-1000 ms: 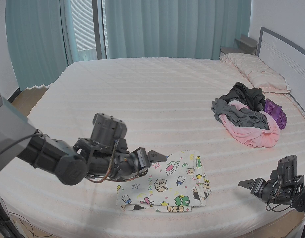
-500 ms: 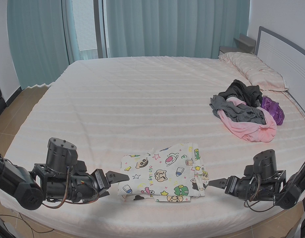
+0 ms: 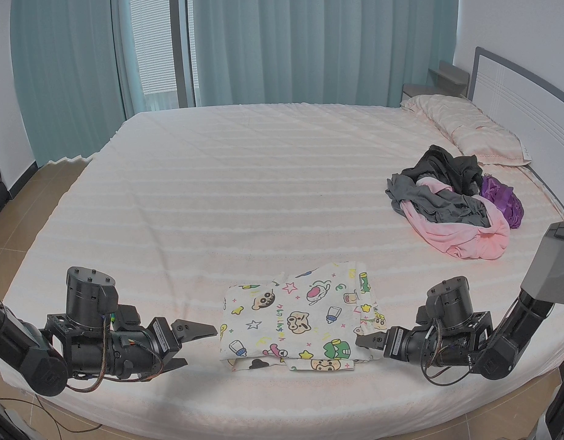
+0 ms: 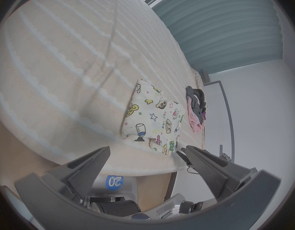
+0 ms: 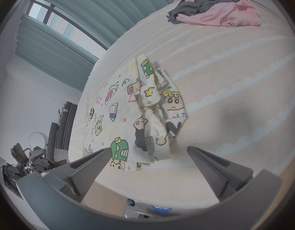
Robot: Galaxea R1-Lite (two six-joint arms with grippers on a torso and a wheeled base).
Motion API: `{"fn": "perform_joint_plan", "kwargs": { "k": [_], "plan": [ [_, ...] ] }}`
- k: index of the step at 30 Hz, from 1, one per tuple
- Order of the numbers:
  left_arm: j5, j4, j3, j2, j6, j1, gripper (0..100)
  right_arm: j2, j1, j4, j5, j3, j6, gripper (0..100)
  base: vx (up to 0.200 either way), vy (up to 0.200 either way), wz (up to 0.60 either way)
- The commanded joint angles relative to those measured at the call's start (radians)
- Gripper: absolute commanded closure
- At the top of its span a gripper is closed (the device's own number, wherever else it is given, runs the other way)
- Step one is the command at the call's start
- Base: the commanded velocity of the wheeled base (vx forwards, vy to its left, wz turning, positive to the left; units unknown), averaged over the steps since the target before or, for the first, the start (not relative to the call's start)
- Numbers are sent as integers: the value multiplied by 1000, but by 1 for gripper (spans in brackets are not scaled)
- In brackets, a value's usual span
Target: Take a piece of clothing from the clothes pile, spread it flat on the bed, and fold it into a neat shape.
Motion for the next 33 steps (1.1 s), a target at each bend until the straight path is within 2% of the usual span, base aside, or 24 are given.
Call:
{"fn": "perform_joint_plan", "kwargs": {
  "k": [1,12,13,27,33],
  "plan": [
    [-1,-1,6,28,1,5,0,23,0,-1,1,-5,0,0,0,0,0],
    [-1,-1,10,43,-1,5,0,27,1,-1,-1,-7,-1,0,0,0,0],
    [-1,-1,10,43,-1,5,0,27,0,-1,-1,-7,-1,100,0,0,0],
    [-1,-1,10,43,-1,5,0,16,-37,13,-7,10,-8,100,0,0,0],
    [-1,-1,10,42,1,5,0,-60,-48,16,-10,59,-20,100,0,0,0]
  ]
}}
